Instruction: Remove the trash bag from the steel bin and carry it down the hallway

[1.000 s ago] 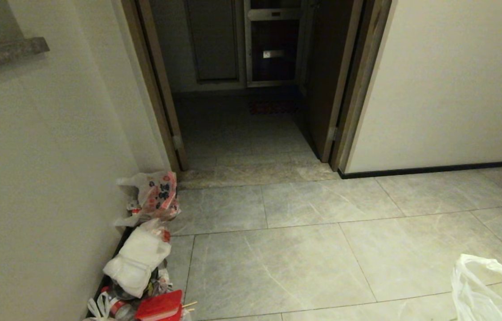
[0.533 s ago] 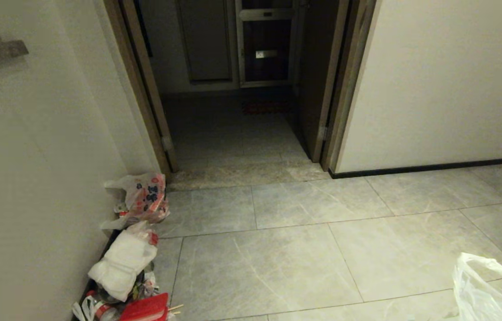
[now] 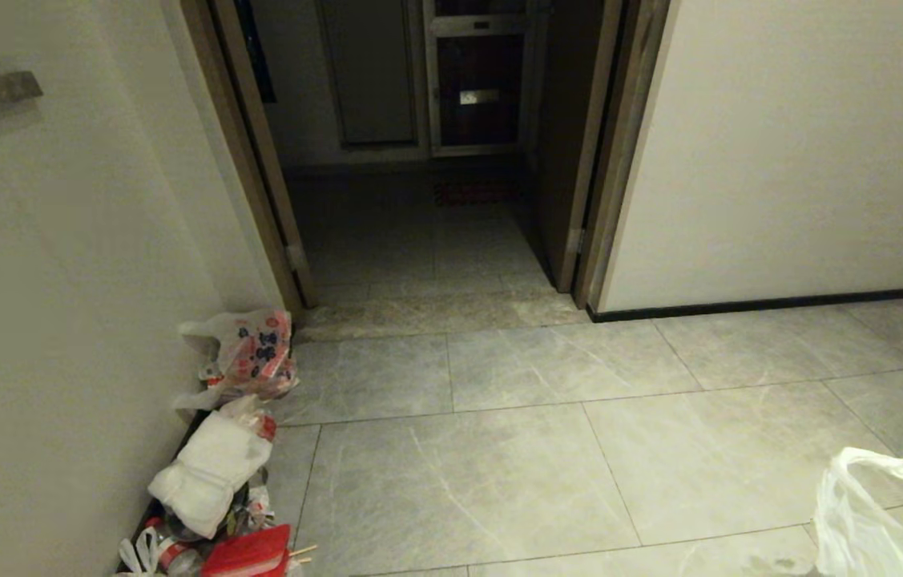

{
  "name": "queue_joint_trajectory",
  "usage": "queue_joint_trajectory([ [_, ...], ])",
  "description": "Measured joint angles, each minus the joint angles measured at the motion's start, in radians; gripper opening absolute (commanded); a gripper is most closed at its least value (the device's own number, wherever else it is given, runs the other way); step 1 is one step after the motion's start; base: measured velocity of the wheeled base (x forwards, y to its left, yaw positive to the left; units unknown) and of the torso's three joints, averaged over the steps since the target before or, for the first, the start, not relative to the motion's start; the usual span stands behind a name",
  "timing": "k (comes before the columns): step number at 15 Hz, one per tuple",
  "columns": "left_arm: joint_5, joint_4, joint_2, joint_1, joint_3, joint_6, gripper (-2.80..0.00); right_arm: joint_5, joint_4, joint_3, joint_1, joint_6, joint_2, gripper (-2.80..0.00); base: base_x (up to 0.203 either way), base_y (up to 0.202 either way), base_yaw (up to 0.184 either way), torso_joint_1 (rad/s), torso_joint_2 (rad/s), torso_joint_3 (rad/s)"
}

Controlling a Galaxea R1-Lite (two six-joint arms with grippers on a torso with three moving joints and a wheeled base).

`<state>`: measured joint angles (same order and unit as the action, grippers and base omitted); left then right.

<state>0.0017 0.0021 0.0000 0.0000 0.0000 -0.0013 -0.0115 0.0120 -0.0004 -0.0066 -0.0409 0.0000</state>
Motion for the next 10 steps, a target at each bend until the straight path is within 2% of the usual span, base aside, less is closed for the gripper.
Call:
queue_joint_trajectory([
  [3, 0.000, 0.000, 0.000, 0.000, 0.000, 0.000, -2.80, 0.000, -0.001, 0.000, 0.001, 0.000, 0.000, -2.80, 0.000, 0.000, 0.000, 0.000, 0.00, 0.000],
  [10, 0.000, 0.000, 0.000, 0.000, 0.000, 0.000, -2.80, -0.001, -0.001, 0.000, 0.001, 0.000, 0.000, -2.80, -0.005, 0.015, -0.157, 0.002, 0.00, 0.002],
])
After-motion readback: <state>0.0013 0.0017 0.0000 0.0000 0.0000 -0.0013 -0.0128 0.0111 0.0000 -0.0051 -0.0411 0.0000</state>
